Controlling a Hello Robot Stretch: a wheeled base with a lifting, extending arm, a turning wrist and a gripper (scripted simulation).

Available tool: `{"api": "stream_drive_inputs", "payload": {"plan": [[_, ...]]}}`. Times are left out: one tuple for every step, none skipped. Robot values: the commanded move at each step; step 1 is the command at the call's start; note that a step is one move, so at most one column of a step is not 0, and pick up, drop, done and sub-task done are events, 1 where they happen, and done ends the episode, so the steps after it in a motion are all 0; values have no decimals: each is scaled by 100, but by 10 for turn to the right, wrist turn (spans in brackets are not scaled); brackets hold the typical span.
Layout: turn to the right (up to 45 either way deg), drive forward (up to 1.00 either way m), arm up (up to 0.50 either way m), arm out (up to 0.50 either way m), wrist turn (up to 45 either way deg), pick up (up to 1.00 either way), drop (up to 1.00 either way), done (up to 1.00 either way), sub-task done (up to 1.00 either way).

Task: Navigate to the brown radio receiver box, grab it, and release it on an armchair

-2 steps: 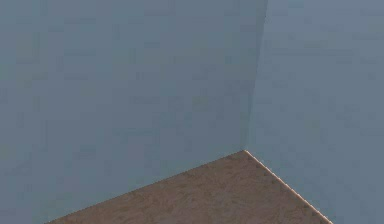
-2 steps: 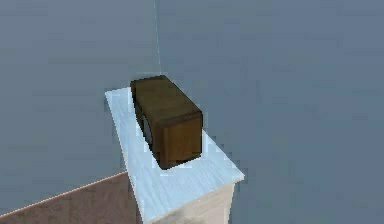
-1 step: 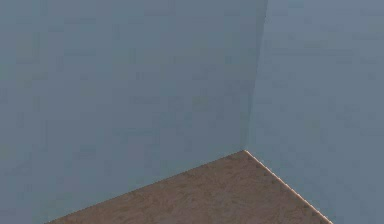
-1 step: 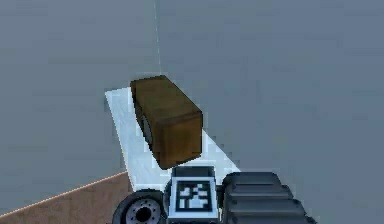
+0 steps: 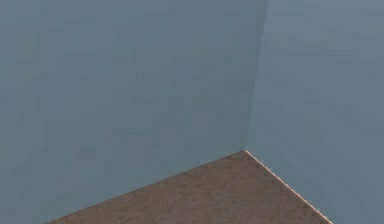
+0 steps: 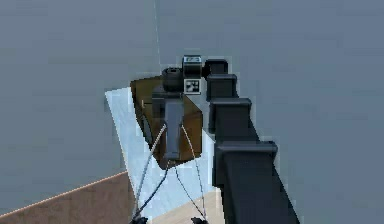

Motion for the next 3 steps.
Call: {"api": "stream_drive_inputs", "payload": {"plan": [[0, 0, 0, 0, 450, 0, 0, 0, 0], [0, 0, 0, 0, 450, 0, 0, 0, 0], [0, 0, 0, 0, 450, 0, 0, 0, 0]]}}
